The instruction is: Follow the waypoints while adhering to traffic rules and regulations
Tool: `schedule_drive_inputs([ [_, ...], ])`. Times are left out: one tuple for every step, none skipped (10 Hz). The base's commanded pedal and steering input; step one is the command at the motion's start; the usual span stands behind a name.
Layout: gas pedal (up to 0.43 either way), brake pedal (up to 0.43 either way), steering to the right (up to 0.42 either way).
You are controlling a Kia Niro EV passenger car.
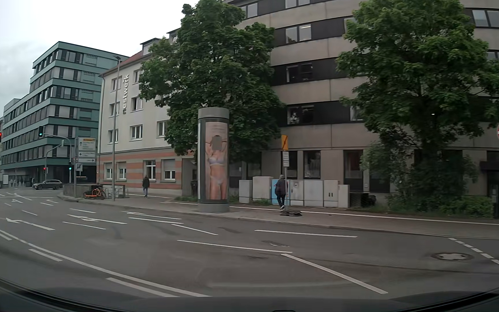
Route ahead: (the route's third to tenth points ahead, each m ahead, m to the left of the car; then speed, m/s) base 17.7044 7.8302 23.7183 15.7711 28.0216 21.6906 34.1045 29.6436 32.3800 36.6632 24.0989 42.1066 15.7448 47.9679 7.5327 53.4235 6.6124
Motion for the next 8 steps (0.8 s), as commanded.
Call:
schedule_drive_inputs([
  [0.079, 0.0, -0.267],
  [0.079, 0.0, -0.267],
  [0.079, 0.0, -0.267],
  [0.079, 0.0, -0.266],
  [0.079, 0.0, -0.265],
  [0.079, 0.0, -0.259],
  [0.079, 0.0, -0.249],
  [0.079, 0.0, -0.244],
])
